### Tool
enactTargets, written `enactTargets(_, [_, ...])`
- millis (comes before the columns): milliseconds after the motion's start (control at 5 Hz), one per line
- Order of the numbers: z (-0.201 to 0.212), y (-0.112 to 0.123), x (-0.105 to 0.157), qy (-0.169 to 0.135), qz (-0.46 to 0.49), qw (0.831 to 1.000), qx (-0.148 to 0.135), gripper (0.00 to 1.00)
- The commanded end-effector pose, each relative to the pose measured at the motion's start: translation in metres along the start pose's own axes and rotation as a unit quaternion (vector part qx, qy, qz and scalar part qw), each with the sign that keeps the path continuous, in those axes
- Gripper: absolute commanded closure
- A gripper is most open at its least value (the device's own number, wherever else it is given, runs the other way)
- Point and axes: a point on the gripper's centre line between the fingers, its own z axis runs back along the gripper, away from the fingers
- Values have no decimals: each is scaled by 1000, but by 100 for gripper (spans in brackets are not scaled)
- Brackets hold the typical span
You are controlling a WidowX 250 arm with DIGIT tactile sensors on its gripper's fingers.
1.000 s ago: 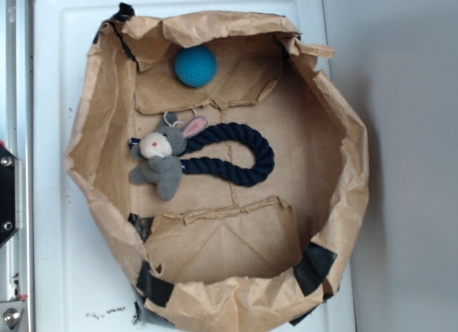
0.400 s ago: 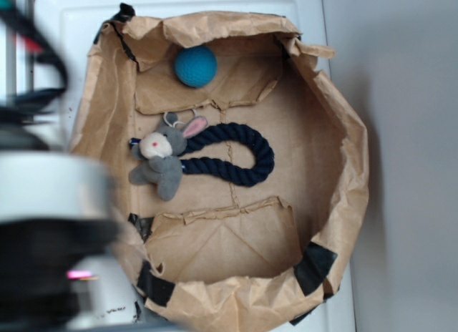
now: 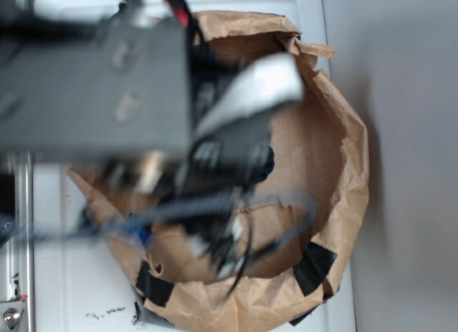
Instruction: Grab the blue ball.
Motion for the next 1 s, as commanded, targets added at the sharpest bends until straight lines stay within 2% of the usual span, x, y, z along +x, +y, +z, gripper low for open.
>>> enactTargets(0, [-11,48,15,-18,82,996,-6,0])
enactTargets(600, [-11,48,15,-18,82,996,-6,0])
enactTargets(800, [-26,40,37,-40,162,986,-1,0])
